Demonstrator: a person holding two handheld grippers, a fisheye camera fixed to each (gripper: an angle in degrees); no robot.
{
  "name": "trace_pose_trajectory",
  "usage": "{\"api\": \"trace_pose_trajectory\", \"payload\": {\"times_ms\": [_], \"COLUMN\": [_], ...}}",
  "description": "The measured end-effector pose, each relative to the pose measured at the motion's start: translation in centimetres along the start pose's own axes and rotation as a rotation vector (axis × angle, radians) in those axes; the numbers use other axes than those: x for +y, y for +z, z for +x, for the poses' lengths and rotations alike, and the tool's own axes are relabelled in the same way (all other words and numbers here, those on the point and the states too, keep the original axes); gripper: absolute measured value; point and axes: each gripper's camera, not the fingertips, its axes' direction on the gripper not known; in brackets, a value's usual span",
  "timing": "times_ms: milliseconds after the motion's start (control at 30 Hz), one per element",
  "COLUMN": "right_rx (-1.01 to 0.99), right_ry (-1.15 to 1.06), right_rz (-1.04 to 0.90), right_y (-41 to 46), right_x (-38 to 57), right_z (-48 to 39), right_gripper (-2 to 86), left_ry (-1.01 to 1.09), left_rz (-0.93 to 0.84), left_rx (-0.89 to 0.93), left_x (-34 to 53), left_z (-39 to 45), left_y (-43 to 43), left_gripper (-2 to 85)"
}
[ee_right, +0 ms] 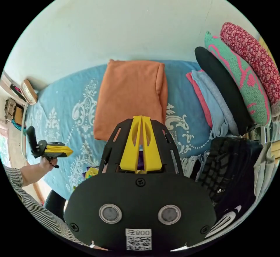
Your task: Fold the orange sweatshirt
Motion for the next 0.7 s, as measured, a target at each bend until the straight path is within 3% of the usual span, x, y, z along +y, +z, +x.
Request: {"api": "trace_pose_trajectory", "payload": {"times_ms": [267, 500, 700], "right_rx": [-0.221, -0.115, -0.002], "right_ry": [-0.069, -0.103, 0.012], "right_rz": [0.268, 0.318, 0.216], "right_y": [-12.1, -21.5, -20.9], "right_x": [15.5, 33.1, 44.9], "right_z": [-5.4, -8.5, -6.8], "right_gripper": [0.3, 1.3, 4.8], "left_ry": [0.124, 0.126, -0.056], "left_rz": [0.119, 0.223, 0.241], "left_rx": [-0.037, -0.112, -0.118], "left_x": [11.5, 24.5, 37.0], "left_z": [8.4, 17.5, 22.0], "left_y": [-12.5, -22.9, -26.3], "left_gripper": [0.3, 1.0, 4.4]}}
